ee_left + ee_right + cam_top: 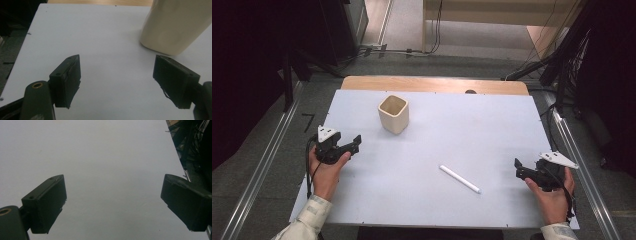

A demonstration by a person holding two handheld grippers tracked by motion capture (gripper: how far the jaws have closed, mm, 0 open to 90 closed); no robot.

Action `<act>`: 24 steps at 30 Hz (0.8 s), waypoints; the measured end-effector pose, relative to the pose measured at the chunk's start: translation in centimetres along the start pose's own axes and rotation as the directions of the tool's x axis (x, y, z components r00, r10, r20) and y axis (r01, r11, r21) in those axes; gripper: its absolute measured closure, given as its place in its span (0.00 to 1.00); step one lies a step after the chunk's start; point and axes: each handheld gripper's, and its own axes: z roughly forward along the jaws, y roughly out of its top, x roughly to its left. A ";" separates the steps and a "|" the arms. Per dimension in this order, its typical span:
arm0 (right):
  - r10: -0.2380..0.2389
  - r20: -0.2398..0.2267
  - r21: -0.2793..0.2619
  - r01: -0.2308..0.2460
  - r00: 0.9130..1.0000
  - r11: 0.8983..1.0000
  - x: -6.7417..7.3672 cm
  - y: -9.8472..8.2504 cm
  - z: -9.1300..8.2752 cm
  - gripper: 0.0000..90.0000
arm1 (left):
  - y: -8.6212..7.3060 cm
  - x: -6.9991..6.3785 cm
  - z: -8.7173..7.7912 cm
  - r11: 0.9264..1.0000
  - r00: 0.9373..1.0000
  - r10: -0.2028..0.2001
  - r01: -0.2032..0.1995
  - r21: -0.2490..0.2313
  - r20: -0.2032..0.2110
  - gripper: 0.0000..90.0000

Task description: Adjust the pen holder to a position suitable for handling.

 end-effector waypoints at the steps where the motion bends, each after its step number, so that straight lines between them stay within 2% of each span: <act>1: -0.002 0.000 -0.001 0.002 1.000 1.000 0.0 0.0 0.0 0.06 | 0.3 -0.2 0.3 1.000 1.000 -0.007 0.007 -0.010 0.005 0.28; 8: 0.001 -0.006 0.002 -0.001 1.000 1.000 -0.1 0.0 0.1 0.06 | 1.5 -0.7 1.1 1.000 1.000 0.013 -0.013 -0.019 0.018 0.32; 9: 0.001 -0.006 0.002 -0.001 1.000 1.000 -0.1 0.0 0.1 0.06 | 1.7 -0.8 1.2 1.000 1.000 0.012 -0.012 -0.020 0.026 0.34; 10: 0.002 -0.009 0.002 -0.002 1.000 1.000 -0.1 0.0 0.1 0.06 | 2.2 -0.8 1.5 1.000 0.999 0.016 -0.016 -0.009 0.052 0.36; 13: 0.000 -0.013 0.007 0.000 1.000 1.000 0.0 0.0 0.1 0.06 | 2.7 -0.9 1.8 1.000 0.998 0.010 -0.010 -0.014 0.064 0.39; 14: -0.001 -0.012 0.007 0.001 1.000 1.000 0.0 0.0 0.1 0.06 | 3.2 -0.8 2.2 1.000 0.996 0.006 -0.006 -0.005 0.092 0.39; 17: 0.000 -0.012 0.004 0.000 1.000 1.000 0.0 0.0 0.1 0.06 | 3.9 -0.8 2.8 1.000 0.993 0.006 -0.006 0.002 0.115 0.40; 24: 0.000 -0.014 0.005 0.000 1.000 1.000 0.0 0.0 0.1 0.06 | 5.3 -0.8 3.5 1.000 0.994 -0.003 0.003 -0.005 0.113 0.42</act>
